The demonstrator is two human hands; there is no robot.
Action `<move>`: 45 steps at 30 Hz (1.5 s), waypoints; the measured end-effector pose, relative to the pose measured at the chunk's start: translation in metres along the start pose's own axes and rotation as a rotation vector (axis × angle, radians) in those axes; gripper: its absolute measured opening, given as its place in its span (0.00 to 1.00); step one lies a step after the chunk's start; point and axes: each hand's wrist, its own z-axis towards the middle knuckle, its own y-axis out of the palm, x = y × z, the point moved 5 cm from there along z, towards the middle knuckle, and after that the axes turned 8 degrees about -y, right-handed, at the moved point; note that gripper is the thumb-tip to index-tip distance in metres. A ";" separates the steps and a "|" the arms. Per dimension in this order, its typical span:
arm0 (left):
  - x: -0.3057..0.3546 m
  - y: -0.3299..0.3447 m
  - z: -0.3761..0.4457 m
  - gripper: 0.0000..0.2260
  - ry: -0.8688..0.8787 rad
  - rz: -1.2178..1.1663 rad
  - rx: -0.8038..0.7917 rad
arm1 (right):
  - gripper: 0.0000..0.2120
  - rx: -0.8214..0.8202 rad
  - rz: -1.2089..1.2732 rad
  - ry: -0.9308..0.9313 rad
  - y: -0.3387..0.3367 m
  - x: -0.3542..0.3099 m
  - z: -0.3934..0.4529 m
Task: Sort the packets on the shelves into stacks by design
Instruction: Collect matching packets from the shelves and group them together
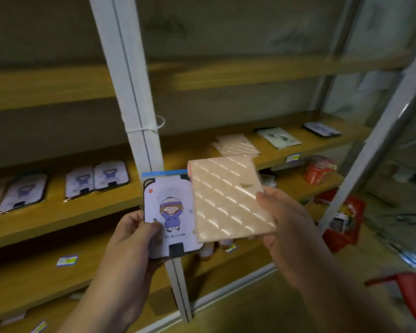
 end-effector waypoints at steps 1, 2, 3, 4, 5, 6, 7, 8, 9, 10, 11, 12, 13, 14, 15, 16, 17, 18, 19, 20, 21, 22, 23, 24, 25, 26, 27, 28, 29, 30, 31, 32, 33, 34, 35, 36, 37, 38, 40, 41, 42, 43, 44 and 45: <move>-0.001 0.015 0.004 0.05 -0.006 0.006 -0.018 | 0.09 0.017 0.025 -0.005 -0.013 -0.004 0.002; -0.004 0.029 0.009 0.06 -0.015 0.007 -0.038 | 0.10 0.040 0.053 -0.006 -0.026 -0.006 0.005; -0.006 0.042 0.015 0.06 -0.024 0.007 -0.055 | 0.10 0.062 0.073 -0.011 -0.039 -0.007 0.009; -0.009 0.054 0.022 0.07 -0.031 0.013 -0.067 | 0.11 0.082 0.076 -0.019 -0.051 -0.007 0.014; -0.012 0.065 0.030 0.07 -0.037 0.021 -0.075 | 0.11 0.100 0.078 -0.028 -0.062 -0.006 0.020; -0.015 0.076 0.039 0.07 -0.042 0.030 -0.079 | 0.12 0.121 0.094 -0.030 -0.072 -0.005 0.029; -0.018 0.086 0.048 0.08 -0.043 0.035 -0.080 | 0.13 0.144 0.118 -0.025 -0.081 -0.003 0.038; -0.020 0.095 0.058 0.08 -0.040 0.036 -0.080 | 0.13 0.161 0.133 -0.027 -0.087 -0.003 0.049; -0.021 0.104 0.068 0.08 -0.039 0.032 -0.081 | 0.12 0.170 0.119 -0.045 -0.093 -0.003 0.061; -0.023 0.113 0.079 0.08 -0.044 0.026 -0.081 | 0.09 0.180 0.086 -0.069 -0.097 -0.004 0.075; -0.023 0.121 0.090 0.08 -0.052 0.016 -0.083 | 0.06 0.192 0.049 -0.095 -0.101 -0.006 0.090; -0.022 0.128 0.101 0.08 -0.057 0.006 -0.088 | 0.06 0.210 0.018 -0.101 -0.104 -0.007 0.107; -0.019 0.136 0.113 0.08 -0.057 0.001 -0.088 | 0.07 0.233 -0.010 -0.085 -0.108 -0.009 0.124; -0.016 0.143 0.125 0.09 -0.054 0.001 -0.084 | 0.08 0.255 -0.044 -0.060 -0.113 -0.011 0.144; -0.012 0.149 0.136 0.09 -0.050 0.000 -0.081 | 0.09 0.265 -0.090 -0.044 -0.118 -0.013 0.164; -0.008 0.155 0.147 0.09 -0.046 -0.004 -0.077 | 0.08 0.264 -0.141 -0.027 -0.121 -0.015 0.186; -0.004 0.160 0.157 0.09 -0.047 -0.010 -0.074 | 0.06 0.268 -0.173 -0.003 -0.124 -0.014 0.207; -0.001 0.164 0.167 0.09 -0.052 -0.021 -0.071 | 0.04 0.272 -0.199 0.028 -0.123 -0.013 0.227; 0.003 0.167 0.176 0.09 -0.058 -0.031 -0.067 | 0.04 0.258 -0.231 0.039 -0.120 -0.011 0.246; 0.006 0.170 0.185 0.09 -0.059 -0.038 -0.061 | 0.04 0.215 -0.283 0.031 -0.115 -0.009 0.265; 0.010 0.173 0.193 0.09 -0.055 -0.041 -0.050 | 0.05 0.152 -0.344 0.019 -0.108 -0.005 0.283; 0.012 0.174 0.200 0.08 -0.053 -0.046 -0.035 | 0.06 0.090 -0.398 0.015 -0.100 -0.002 0.298; 0.014 0.175 0.207 0.08 -0.053 -0.056 -0.023 | 0.06 0.040 -0.434 0.025 -0.091 0.001 0.312; 0.016 0.175 0.212 0.07 -0.058 -0.068 -0.016 | 0.05 -0.008 -0.462 0.040 -0.083 0.005 0.322; 0.017 0.174 0.215 0.07 -0.065 -0.076 -0.012 | 0.04 -0.052 -0.484 0.051 -0.075 0.009 0.329; 0.017 0.174 0.219 0.07 -0.069 -0.080 -0.007 | 0.03 -0.088 -0.513 0.050 -0.066 0.012 0.337; 0.018 0.174 0.223 0.06 -0.070 -0.081 -0.001 | 0.02 -0.117 -0.549 0.040 -0.060 0.015 0.345; 0.018 0.174 0.227 0.05 -0.068 -0.083 0.004 | 0.03 -0.136 -0.595 0.013 -0.054 0.016 0.350; 0.018 0.175 0.229 0.04 -0.064 -0.087 0.011 | 0.05 -0.137 -0.659 -0.027 -0.051 0.016 0.354; 0.017 0.175 0.232 0.05 -0.060 -0.092 0.019 | 0.05 -0.135 -0.748 -0.077 -0.048 0.016 0.358; 0.017 0.176 0.233 0.06 -0.057 -0.098 0.027 | 0.05 -0.137 -0.864 -0.140 -0.046 0.014 0.361; 0.016 0.177 0.235 0.06 -0.054 -0.102 0.038 | 0.08 -0.148 -1.004 -0.201 -0.045 0.013 0.363; 0.015 0.178 0.235 0.06 -0.052 -0.102 0.052 | 0.10 -0.162 -1.138 -0.252 -0.044 0.012 0.365; 0.015 0.180 0.236 0.06 -0.047 -0.101 0.065 | 0.13 -0.169 -1.232 -0.296 -0.044 0.010 0.366; 0.015 0.183 0.236 0.06 -0.038 -0.100 0.077 | 0.15 -0.171 -1.274 -0.337 -0.046 0.007 0.367; 0.015 0.187 0.237 0.07 -0.029 -0.096 0.084 | 0.16 -0.174 -1.273 -0.374 -0.049 0.004 0.368; 0.015 0.192 0.238 0.07 -0.021 -0.087 0.089 | 0.17 -0.178 -1.243 -0.406 -0.053 0.002 0.368; 0.013 0.198 0.239 0.07 -0.018 -0.078 0.091 | 0.16 -0.186 -1.205 -0.426 -0.060 -0.002 0.368; 0.010 0.214 0.243 0.07 -0.020 -0.070 0.085 | 0.18 -0.207 -1.168 -0.455 -0.080 -0.006 0.366; 0.007 0.223 0.245 0.07 -0.023 -0.069 0.080 | 0.20 -0.213 -1.165 -0.466 -0.093 -0.009 0.366; 0.004 0.234 0.248 0.06 -0.025 -0.066 0.074 | 0.20 -0.215 -1.165 -0.480 -0.108 -0.013 0.365; 0.002 0.246 0.250 0.07 -0.031 -0.062 0.068 | 0.21 -0.211 -1.163 -0.499 -0.125 -0.018 0.366; -0.002 0.259 0.252 0.08 -0.036 -0.062 0.057 | 0.20 -0.206 -1.165 -0.515 -0.143 -0.024 0.367; -0.005 0.274 0.255 0.09 -0.042 -0.060 0.045 | 0.20 -0.199 -1.178 -0.527 -0.161 -0.031 0.369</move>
